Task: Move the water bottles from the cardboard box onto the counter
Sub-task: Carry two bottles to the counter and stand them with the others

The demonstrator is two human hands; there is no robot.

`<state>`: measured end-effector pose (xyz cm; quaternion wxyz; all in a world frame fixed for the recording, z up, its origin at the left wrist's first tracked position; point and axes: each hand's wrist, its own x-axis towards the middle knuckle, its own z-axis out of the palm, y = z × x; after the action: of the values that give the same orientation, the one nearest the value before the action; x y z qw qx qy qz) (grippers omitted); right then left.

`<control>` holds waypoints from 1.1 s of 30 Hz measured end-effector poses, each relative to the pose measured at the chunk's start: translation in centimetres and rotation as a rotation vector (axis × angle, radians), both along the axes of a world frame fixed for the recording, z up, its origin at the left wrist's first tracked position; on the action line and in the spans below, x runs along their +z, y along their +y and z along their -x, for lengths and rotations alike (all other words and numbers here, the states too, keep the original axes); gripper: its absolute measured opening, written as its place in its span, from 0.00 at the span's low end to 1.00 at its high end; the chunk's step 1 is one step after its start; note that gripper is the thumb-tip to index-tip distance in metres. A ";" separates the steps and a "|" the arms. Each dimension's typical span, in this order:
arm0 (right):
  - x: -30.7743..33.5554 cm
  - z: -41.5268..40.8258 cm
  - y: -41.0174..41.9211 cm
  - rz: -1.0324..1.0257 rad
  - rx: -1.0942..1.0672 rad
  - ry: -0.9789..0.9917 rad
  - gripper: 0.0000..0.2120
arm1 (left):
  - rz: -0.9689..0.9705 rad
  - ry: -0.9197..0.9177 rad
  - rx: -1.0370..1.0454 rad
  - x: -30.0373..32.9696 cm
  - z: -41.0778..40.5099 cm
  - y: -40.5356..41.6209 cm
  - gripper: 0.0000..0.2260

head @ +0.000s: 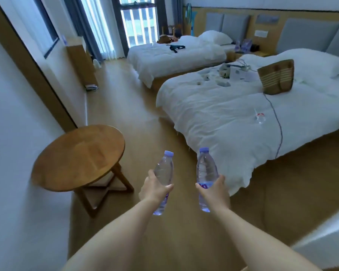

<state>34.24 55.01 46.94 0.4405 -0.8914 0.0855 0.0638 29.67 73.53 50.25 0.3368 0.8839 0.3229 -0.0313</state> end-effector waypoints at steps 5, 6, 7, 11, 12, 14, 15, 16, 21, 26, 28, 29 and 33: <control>0.6 -4.3 6.9 0.033 0.119 -0.031 0.33 | -0.001 -0.032 0.129 0.9 -2.1 6.5 0.31; 0.7 -5.3 8.1 0.032 0.136 -0.039 0.33 | -0.001 -0.035 0.159 0.9 -2.6 7.6 0.31; 0.8 -6.3 9.2 0.033 0.151 -0.046 0.34 | -0.002 -0.039 0.189 0.9 -3.2 8.6 0.32; 0.4 -11.0 13.5 0.020 0.227 -0.073 0.35 | 0.015 -0.064 0.297 0.3 -6.5 12.3 0.33; 0.3 -12.4 14.6 0.014 0.247 -0.079 0.34 | 0.016 -0.066 0.326 0.0 -7.6 13.1 0.33; 0.1 -15.6 16.9 0.005 0.284 -0.087 0.33 | 0.011 -0.064 0.376 -0.4 -10.4 14.9 0.32; 0.1 -17.4 18.1 0.006 0.308 -0.090 0.33 | 0.009 -0.066 0.396 -0.6 -12.1 15.7 0.31; 0.1 -19.4 19.2 0.012 0.336 -0.095 0.33 | 0.008 -0.070 0.413 -0.7 -13.9 16.5 0.31; 1.2 -29.9 24.2 0.050 0.458 -0.137 0.30 | 0.048 -0.116 0.506 0.1 -23.9 20.3 0.35; 3.4 -39.3 29.6 0.068 0.528 -0.188 0.31 | 0.072 -0.158 0.576 2.3 -32.3 24.5 0.33; 3.9 -42.3 32.1 0.063 0.541 -0.184 0.32 | 0.058 -0.153 0.599 2.8 -35.2 26.7 0.34; 4.1 -43.7 33.4 0.070 0.553 -0.192 0.32 | 0.052 -0.149 0.610 2.8 -36.7 27.8 0.34; 4.1 -49.7 39.2 0.079 0.591 -0.190 0.35 | 0.044 -0.149 0.649 2.3 -43.0 32.9 0.35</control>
<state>83.96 94.23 51.03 0.3738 -0.8961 -0.2166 0.1020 72.70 106.42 52.59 0.3707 0.7274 0.5614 0.1353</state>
